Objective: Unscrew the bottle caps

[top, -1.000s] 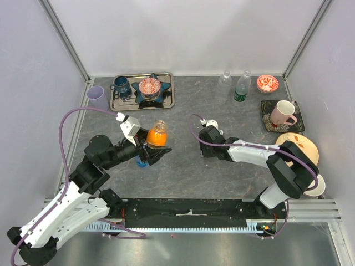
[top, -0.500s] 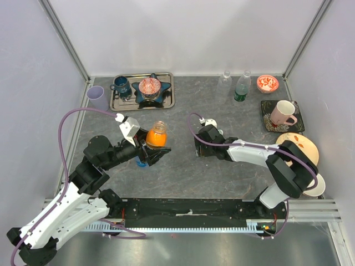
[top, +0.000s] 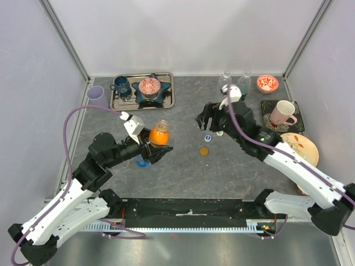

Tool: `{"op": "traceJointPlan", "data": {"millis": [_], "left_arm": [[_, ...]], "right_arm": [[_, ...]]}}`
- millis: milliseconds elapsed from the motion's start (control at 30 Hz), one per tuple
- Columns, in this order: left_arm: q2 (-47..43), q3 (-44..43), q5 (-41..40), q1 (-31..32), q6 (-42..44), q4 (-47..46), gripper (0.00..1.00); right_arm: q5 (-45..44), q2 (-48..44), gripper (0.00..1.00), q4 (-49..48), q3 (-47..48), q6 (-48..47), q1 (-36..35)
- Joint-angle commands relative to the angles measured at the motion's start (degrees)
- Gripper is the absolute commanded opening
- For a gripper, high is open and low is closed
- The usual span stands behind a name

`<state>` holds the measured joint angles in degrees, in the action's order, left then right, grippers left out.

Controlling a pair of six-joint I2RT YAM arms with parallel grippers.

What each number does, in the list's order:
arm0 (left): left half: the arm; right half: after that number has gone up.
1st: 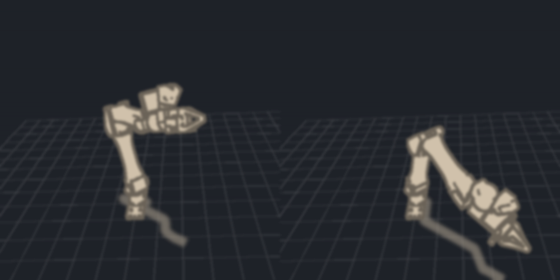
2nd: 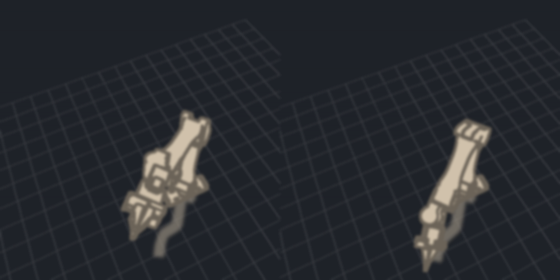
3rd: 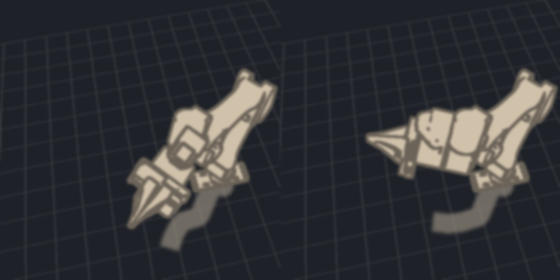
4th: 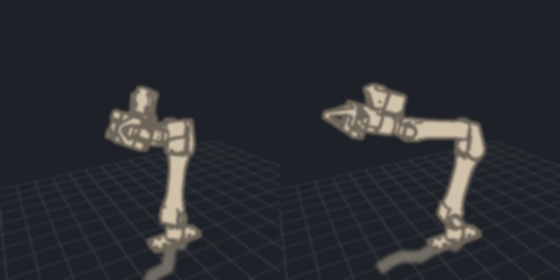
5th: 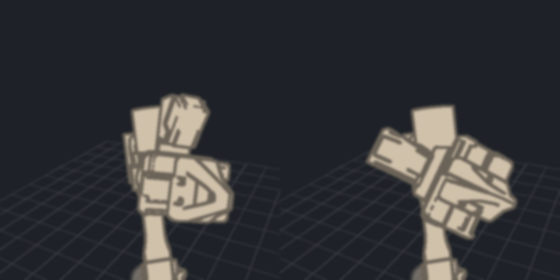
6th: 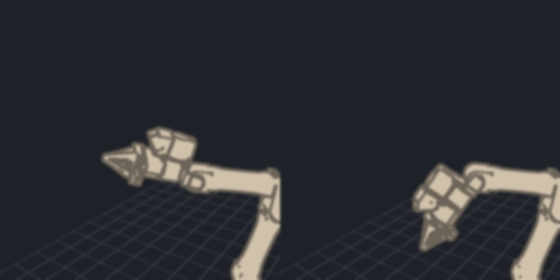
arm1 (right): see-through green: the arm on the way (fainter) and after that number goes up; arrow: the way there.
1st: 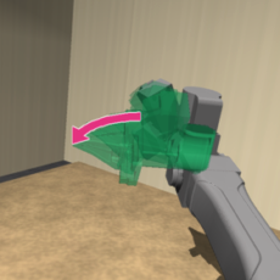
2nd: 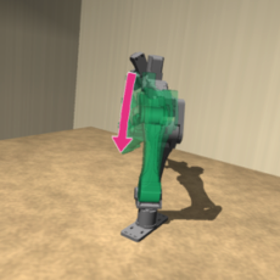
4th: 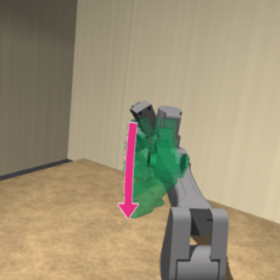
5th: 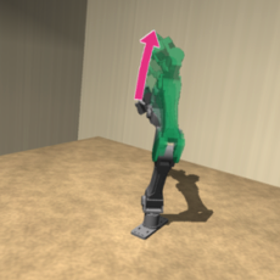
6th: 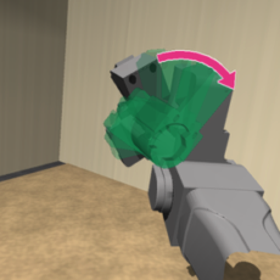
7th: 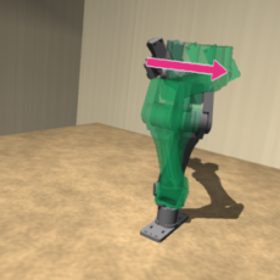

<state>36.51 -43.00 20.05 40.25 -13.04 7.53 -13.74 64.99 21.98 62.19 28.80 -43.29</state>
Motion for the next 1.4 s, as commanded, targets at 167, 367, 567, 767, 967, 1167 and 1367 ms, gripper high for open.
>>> {"op": "traceJointPlan", "data": {"millis": [167, 367, 567, 767, 967, 1167, 1367], "left_arm": [[11.03, -5.06, 14.30, -0.08, 6.53, -5.15, 0.29], [16.74, -8.67, 15.80, -0.08, 5.30, -6.65, 0.29], [20.35, -11.13, 16.16, -0.08, 4.95, -7.09, 0.29], [22.11, -12.02, 16.42, 0.00, 4.69, -7.35, 0.29], [22.37, -12.37, 16.86, -0.08, 4.42, -7.35, 0.29], [22.37, -12.28, 17.83, 0.09, 4.25, -7.27, 0.29], [22.02, -11.84, 16.08, 0.09, 4.60, -7.35, 0.38]], "right_arm": [[17.13, -7.42, 0.81, -7.55, 9.52, 0.20, -0.04], [25.42, -4.96, 0.81, -10.02, 9.18, 3.02, -0.13], [28.59, -4.17, 0.81, -12.48, 7.33, 3.20, -1.45], [28.50, -3.64, 0.81, -12.31, 6.89, 2.49, -1.89], [28.33, -2.42, 0.75, -12.13, 6.19, 2.32, -1.98], [28.68, -1.62, 0.58, -12.05, 5.83, 2.23, -2.06], [29.38, -1.62, 0.29, -12.13, 5.83, 1.97, -2.15]]}}
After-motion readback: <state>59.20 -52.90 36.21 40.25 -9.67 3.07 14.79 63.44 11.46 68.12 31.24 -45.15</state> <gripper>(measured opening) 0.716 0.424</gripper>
